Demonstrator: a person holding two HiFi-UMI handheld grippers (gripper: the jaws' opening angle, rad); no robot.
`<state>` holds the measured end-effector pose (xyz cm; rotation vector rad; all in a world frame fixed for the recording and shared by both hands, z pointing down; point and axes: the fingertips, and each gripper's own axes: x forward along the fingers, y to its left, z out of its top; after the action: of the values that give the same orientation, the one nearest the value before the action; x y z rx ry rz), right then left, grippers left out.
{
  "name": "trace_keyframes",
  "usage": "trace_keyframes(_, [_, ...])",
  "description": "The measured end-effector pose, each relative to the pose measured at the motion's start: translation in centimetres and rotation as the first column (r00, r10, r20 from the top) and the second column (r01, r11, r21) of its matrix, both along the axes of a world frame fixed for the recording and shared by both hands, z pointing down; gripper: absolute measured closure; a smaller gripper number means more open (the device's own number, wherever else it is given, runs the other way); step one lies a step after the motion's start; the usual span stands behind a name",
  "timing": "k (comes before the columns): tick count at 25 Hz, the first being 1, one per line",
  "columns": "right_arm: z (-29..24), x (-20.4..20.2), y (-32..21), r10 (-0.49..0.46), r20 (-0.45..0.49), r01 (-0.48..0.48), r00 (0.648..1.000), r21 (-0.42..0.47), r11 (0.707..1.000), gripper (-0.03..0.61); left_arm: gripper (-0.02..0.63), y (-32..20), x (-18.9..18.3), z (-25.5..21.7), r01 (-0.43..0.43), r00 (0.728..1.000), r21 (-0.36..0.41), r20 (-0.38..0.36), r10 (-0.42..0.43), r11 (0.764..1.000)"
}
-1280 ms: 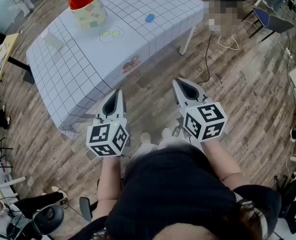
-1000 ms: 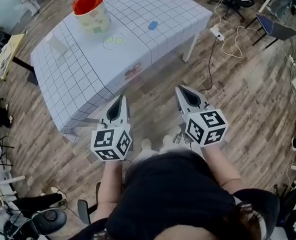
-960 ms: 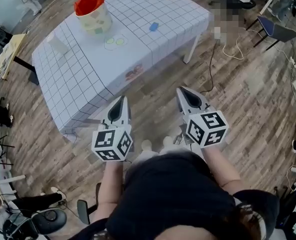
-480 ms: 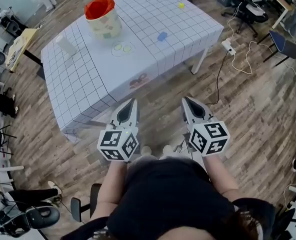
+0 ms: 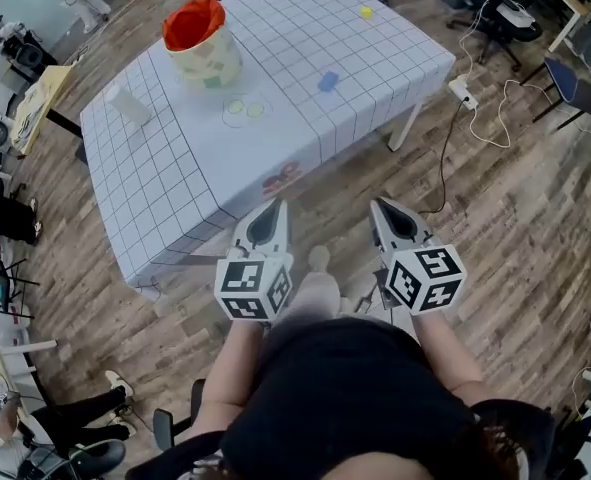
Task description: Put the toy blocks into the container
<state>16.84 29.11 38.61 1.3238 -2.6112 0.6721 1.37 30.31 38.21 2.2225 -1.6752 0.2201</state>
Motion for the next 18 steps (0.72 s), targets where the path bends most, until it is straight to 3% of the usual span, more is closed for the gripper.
trace_keyframes(10, [-0.6,-3.8,-9.6,0.035,-0.040,-0.034,0.999,0.017,0.999,0.566,0.598,-10.2,-3.4,0.7,-0.085,0.993,-0.009,0.076,0.086,0.996])
trace_keyframes(18, [0.0,-6.5,-17.2,0.084,-0.039,-0.083,0.996,0.015,0.996,0.566,0.597,-17.2,-5.5,2.6,-0.169,0.983,-0.063,0.065,0.173,0.984])
